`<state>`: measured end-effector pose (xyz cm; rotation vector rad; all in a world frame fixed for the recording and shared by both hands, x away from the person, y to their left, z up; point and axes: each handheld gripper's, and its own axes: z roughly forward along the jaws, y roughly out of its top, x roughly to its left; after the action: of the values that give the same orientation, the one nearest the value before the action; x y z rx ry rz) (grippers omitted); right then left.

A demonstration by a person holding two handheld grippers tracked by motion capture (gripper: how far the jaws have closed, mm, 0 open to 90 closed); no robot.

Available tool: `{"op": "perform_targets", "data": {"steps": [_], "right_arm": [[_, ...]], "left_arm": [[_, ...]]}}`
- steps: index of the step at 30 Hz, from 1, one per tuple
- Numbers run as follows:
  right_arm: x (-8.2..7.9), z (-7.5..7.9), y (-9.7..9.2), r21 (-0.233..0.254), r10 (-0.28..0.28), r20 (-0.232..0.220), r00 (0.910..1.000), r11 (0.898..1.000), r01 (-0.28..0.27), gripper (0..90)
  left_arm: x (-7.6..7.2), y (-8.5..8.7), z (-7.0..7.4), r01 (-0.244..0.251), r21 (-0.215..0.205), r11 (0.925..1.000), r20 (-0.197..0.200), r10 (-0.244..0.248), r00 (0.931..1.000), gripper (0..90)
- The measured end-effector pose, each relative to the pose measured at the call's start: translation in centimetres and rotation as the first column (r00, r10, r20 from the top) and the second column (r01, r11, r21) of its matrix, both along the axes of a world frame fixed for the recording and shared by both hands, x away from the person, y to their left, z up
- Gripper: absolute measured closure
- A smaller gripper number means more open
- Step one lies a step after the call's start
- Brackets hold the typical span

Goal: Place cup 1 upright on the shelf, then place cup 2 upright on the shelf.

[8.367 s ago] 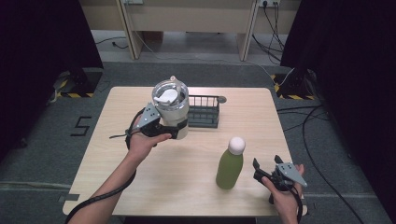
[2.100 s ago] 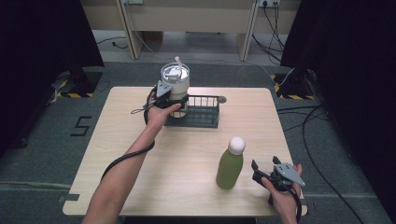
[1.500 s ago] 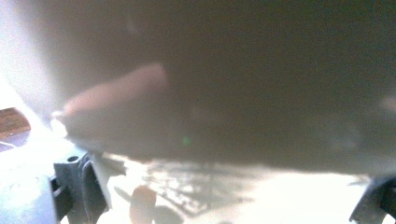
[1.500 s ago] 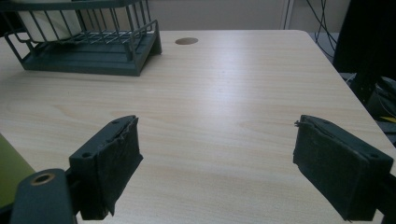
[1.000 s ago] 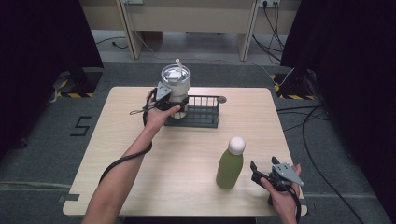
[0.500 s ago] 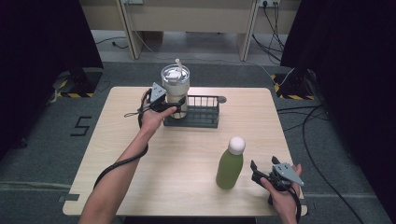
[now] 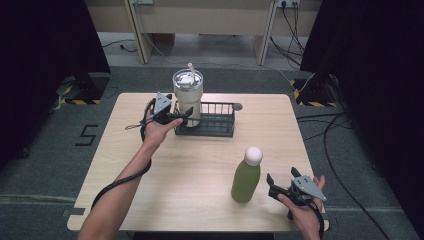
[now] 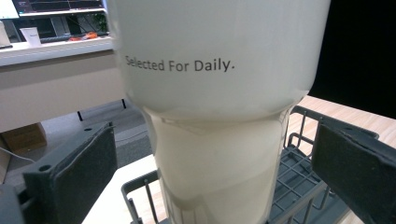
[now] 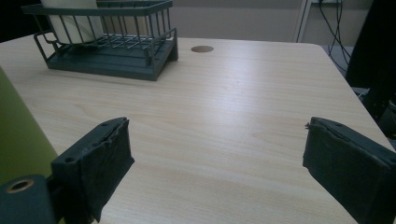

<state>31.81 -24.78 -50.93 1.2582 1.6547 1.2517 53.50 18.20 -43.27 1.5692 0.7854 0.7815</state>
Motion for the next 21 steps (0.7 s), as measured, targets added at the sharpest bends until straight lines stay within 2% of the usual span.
{"op": "perform_targets", "data": {"steps": [7, 17, 18, 21], "right_arm": [[-0.2, 0.4, 0.1, 0.0, 0.018, 0.012, 0.9998, 1.0, -0.018, 5.5], [-0.2, 0.5, 0.1, 0.014, 0.006, 0.014, 0.9999, 1.0, -0.007, 6.7], [-0.3, 0.6, 0.1, 0.025, 0.01, 0.013, 0.9999, 1.0, -0.01, 6.6], [-0.4, 0.7, 0.3, 0.015, 0.027, 0.018, 0.9995, 1.0, -0.028, 5.5]], "left_arm": [[-0.6, 0.6, 0.1, 0.002, -0.001, 1.0, 0.007, -0.002, 1.0, 0.0], [-1.0, 1.2, 0.0, -0.004, -0.006, 1.0, 0.009, 0.004, 0.9999, 0.0], [-1.1, 1.3, 0.0, -0.003, -0.011, 0.9999, 0.007, 0.003, 1.0, 0.0], [-1.1, 1.4, 0.0, -0.004, -0.013, 0.9999, 0.007, 0.004, 1.0, 0.0]]}}
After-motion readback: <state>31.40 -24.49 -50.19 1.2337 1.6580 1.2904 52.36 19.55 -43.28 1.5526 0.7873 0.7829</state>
